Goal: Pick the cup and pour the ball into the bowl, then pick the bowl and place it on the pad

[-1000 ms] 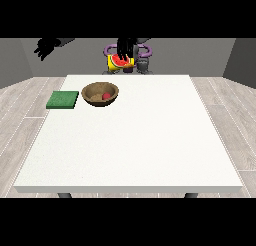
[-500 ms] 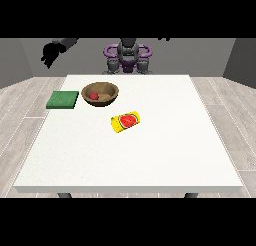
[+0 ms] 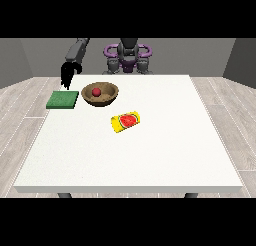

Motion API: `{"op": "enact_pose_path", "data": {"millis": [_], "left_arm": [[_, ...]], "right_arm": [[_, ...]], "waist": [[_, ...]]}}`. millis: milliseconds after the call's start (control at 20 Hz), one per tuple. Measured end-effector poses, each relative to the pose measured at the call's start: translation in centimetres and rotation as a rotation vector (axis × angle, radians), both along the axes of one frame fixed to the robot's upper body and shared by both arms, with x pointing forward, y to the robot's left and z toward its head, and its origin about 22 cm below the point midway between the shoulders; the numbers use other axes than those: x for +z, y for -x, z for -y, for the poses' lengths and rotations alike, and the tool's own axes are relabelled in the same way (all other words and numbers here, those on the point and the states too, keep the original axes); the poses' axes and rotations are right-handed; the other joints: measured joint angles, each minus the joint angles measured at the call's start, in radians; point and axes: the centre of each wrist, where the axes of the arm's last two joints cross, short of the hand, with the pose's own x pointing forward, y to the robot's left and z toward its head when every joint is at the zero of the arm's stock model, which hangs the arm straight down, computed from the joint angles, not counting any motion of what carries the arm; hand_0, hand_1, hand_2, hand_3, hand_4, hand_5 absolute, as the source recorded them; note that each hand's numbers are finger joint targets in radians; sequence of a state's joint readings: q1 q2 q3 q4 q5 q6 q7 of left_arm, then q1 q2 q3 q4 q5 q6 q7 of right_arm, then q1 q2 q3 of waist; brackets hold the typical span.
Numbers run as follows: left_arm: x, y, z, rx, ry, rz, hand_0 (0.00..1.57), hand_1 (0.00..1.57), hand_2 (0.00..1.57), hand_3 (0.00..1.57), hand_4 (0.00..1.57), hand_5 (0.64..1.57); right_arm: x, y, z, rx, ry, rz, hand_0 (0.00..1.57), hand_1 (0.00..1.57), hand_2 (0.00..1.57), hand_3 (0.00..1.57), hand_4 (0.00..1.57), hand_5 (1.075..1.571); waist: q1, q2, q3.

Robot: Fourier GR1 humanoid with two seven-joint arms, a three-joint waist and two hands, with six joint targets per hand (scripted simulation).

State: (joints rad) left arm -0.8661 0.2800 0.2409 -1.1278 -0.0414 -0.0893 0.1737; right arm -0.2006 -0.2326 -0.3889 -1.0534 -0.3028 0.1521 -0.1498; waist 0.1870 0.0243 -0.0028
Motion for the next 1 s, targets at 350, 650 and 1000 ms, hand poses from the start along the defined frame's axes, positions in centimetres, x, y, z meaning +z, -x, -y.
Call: {"op": "enact_pose_path", "data": {"millis": [350,650,1000], "left_arm": [[1.5,1.5,-6.8,-0.035,0.059,0.037,0.0,0.0,0.0,0.0,0.98,1.552],[1.6,3.1,-10.3,-0.025,0.074,0.042,0.0,0.0,0.0,0.0,1.01,1.535],[3.9,4.6,-11.8,-0.023,0.072,0.083,0.0,0.0,0.0,0.0,1.01,1.534]], "right_arm": [[-1.9,-1.1,-1.8,-0.001,-0.036,0.032,0.0,0.0,0.0,0.0,0.61,1.557],[-3.8,-2.3,-4.6,0.026,-0.041,0.028,0.0,0.0,0.0,0.0,0.55,1.558],[-4.5,-3.0,-4.2,0.038,-0.041,0.077,0.0,0.0,0.0,0.0,0.48,1.549]], "waist": [[0.003,0.074,0.0028],[-0.017,0.091,0.0033],[-0.026,0.128,-0.01]]}}
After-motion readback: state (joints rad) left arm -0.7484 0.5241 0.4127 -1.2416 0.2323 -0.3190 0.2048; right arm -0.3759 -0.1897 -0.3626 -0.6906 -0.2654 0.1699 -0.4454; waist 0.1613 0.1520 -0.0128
